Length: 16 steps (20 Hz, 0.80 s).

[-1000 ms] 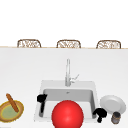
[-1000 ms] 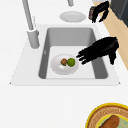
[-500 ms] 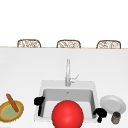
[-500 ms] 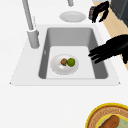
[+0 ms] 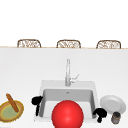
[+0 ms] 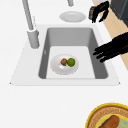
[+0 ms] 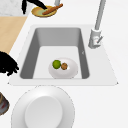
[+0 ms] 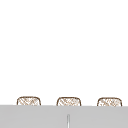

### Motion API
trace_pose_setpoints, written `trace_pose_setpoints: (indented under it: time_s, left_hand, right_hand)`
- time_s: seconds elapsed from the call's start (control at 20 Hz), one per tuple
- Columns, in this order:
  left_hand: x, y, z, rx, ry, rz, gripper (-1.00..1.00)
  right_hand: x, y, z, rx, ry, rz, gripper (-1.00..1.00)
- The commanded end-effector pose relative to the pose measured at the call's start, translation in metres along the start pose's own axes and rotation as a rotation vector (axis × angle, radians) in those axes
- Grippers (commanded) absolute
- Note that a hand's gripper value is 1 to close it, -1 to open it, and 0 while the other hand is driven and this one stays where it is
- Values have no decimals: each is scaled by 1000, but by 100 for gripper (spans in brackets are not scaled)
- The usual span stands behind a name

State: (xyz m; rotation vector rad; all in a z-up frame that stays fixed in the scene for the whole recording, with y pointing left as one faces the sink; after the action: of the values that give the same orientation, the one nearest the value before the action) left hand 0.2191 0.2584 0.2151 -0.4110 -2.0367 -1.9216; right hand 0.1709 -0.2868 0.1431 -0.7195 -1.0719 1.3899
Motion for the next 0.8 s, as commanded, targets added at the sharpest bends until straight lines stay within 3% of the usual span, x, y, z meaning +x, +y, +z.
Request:
trace_pose_setpoints:
  time_s: [0.0, 0.15, 0.3, 0.5, 0.6, 0.75]
  left_hand:
    - [8, 19, 7, 2, 8, 50, -100]
    - [22, 24, 11, 5, 17, 90, -100]
    - [44, 17, 15, 22, 22, 88, -100]
    - [74, 2, 15, 14, 6, 62, -100]
    - [81, -2, 16, 26, 1, 70, -100]
    - [92, -11, 16, 18, 11, 44, -100]
  right_hand:
    - [0, 0, 0, 0, 0, 0, 0]
    - [0, 0, 0, 0, 0, 0, 0]
    - [0, 0, 0, 0, 0, 0, 0]
    - [0, 0, 0, 0, 0, 0, 0]
    - [0, 0, 0, 0, 0, 0, 0]
    - [0, 0, 0, 0, 0, 0, 0]
